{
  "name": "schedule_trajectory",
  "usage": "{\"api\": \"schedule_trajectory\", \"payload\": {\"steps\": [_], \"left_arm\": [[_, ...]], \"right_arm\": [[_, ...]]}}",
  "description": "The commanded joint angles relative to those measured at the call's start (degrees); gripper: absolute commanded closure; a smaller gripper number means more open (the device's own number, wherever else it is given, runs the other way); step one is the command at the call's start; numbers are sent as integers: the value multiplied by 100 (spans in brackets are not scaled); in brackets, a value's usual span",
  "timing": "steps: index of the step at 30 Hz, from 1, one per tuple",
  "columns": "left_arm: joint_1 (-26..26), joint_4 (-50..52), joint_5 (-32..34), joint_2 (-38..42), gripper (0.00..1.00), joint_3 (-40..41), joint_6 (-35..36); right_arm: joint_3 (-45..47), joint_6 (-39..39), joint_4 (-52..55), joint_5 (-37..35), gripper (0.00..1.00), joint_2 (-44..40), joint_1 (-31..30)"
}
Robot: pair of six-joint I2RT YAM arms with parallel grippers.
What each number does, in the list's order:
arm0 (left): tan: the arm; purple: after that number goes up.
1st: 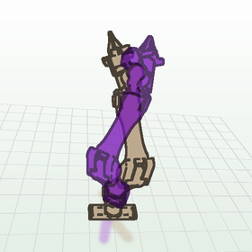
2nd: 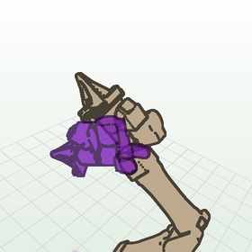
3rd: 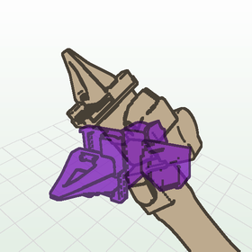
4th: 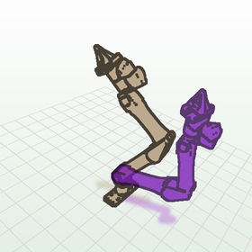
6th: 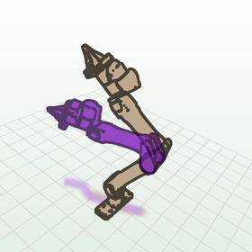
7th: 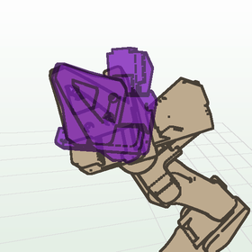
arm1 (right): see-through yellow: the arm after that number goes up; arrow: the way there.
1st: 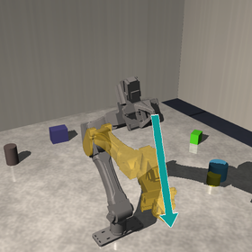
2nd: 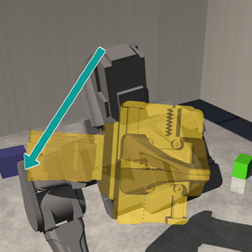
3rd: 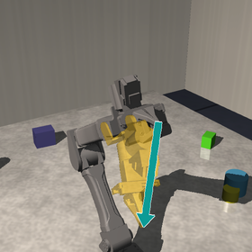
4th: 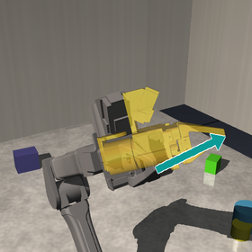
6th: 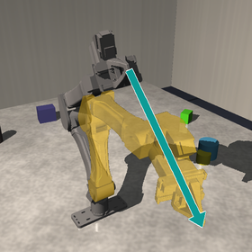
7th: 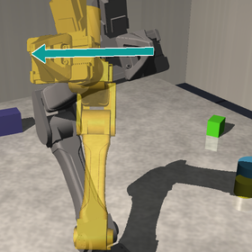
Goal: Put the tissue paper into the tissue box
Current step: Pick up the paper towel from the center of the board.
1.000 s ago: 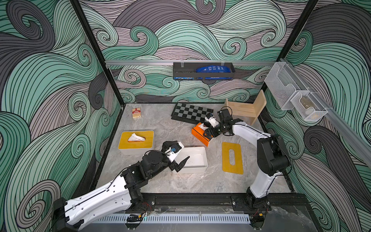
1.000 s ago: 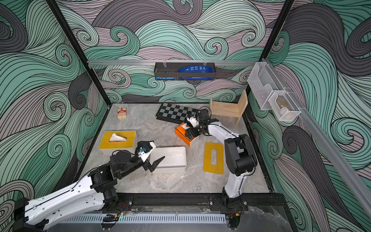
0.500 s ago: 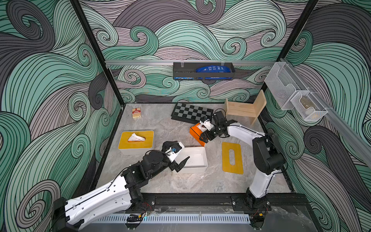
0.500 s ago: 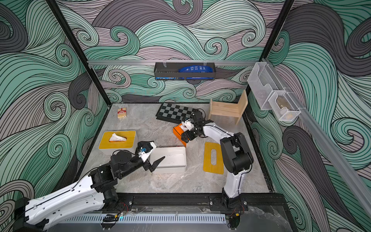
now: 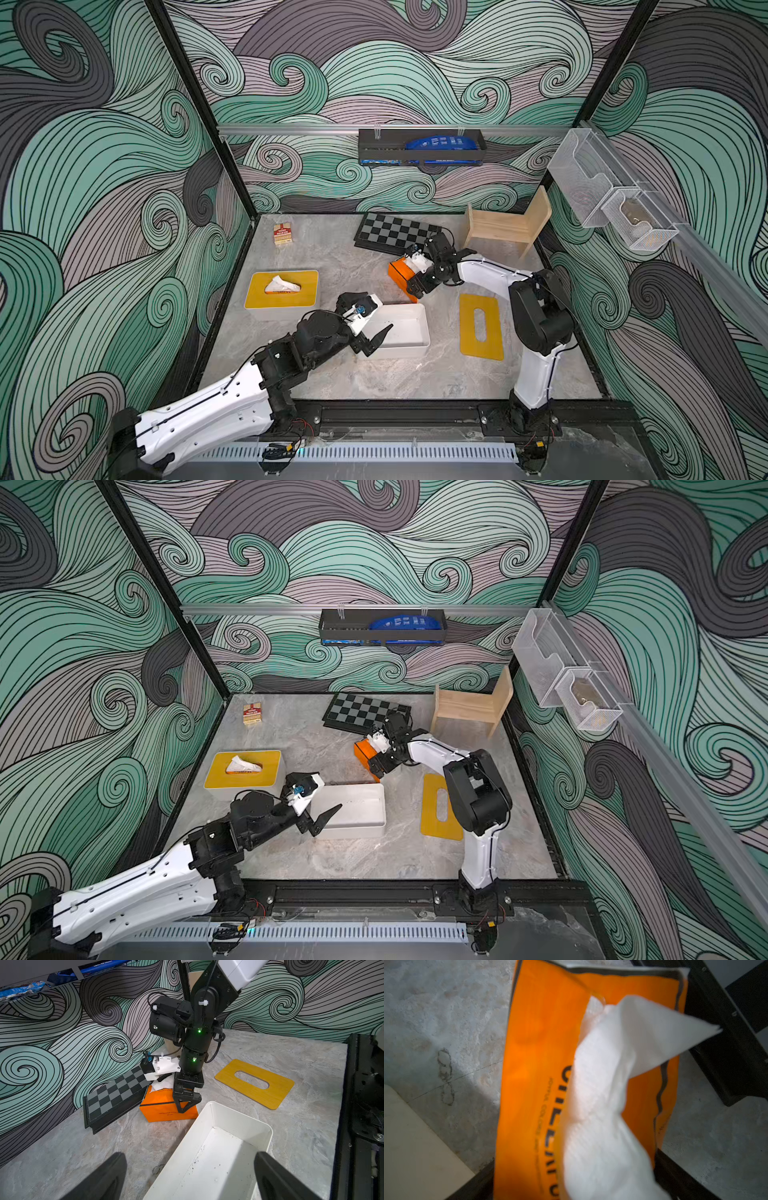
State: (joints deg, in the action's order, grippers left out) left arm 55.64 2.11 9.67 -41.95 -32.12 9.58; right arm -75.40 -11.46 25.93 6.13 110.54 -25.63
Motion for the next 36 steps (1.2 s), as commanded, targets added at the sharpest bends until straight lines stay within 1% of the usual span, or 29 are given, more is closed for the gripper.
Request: {"api": "schedule_trajectory", "payload": {"steps": [1,7,12,17,22,27,33,36], "left_arm": [[-53,48,-88,-16,1,-251,-44],[-60,61,-110,-30,1,-260,-44],[-71,60,-123,-39,1,-255,-42],[-79,69,-158,-66,1,-277,-44],[-96,79,-167,-75,1,-277,-53],[-97,73,-159,-76,1,-269,-44],[-106,92,-107,-87,1,-277,-36],[-110,88,-90,-92,1,-264,-36]], "right_arm": [[-107,234,87,-272,0,168,-11],[-111,386,92,-435,0,136,-20],[-108,487,199,-704,0,0,-39],[-131,550,210,-793,0,-138,-39],[-183,558,202,-800,0,31,-51],[-307,505,196,-644,0,287,-47],[-423,531,193,-630,9,285,-48],[-415,499,193,-648,12,134,-48]]}}
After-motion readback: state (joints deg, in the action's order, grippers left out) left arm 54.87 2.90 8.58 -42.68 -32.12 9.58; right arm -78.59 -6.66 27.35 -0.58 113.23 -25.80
